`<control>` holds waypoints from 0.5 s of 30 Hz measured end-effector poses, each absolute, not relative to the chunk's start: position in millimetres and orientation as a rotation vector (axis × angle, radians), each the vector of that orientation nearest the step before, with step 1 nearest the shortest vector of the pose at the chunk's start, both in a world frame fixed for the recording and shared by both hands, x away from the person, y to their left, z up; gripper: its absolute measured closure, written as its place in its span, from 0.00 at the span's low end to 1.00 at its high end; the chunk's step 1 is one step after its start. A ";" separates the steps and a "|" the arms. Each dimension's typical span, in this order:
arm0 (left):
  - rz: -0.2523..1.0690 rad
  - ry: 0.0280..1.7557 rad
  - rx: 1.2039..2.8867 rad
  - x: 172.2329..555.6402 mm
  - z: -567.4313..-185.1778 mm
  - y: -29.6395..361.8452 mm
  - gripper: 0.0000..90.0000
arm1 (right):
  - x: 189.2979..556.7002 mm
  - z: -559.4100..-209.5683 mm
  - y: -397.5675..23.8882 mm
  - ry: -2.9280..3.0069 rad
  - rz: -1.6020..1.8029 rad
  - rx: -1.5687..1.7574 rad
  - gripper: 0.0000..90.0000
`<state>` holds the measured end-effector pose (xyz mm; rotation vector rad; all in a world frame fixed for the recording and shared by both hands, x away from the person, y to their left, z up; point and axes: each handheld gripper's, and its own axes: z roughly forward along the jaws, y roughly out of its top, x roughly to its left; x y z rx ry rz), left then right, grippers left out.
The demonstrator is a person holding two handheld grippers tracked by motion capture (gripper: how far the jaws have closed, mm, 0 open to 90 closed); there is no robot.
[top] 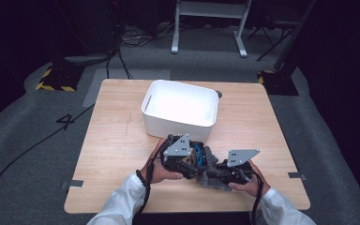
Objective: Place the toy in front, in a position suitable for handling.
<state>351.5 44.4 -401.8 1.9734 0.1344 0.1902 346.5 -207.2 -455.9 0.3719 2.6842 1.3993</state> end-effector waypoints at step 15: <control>0.183 0.107 1.980 349.6 -400.4 43.6 0.28 | 350.3 -469.9 -204.3 2.719 1.271 0.369 0.84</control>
